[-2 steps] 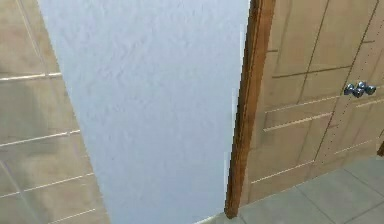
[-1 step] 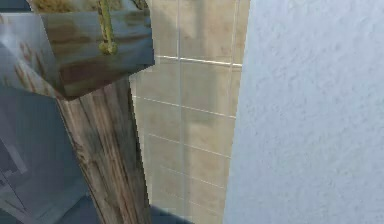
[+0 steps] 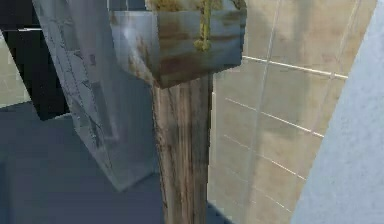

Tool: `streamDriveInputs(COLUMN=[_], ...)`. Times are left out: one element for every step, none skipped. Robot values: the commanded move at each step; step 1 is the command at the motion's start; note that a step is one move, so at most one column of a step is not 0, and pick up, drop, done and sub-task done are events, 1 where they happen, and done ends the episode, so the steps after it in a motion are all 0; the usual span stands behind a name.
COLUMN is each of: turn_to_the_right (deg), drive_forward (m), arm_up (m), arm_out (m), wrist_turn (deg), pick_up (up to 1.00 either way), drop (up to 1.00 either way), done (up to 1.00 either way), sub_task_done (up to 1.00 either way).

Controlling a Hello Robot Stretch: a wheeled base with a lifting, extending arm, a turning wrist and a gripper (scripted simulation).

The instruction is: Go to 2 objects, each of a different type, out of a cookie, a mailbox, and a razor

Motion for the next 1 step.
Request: streamDriveInputs(turn_to_the_right=[0.0], drive_forward=[0.0], arm_up=[0.0], arm_out=[0.0], wrist_turn=[0.0], pick_up=[0.0], drop=[0.0], done=[1.0], sub_task_done=[0.0])
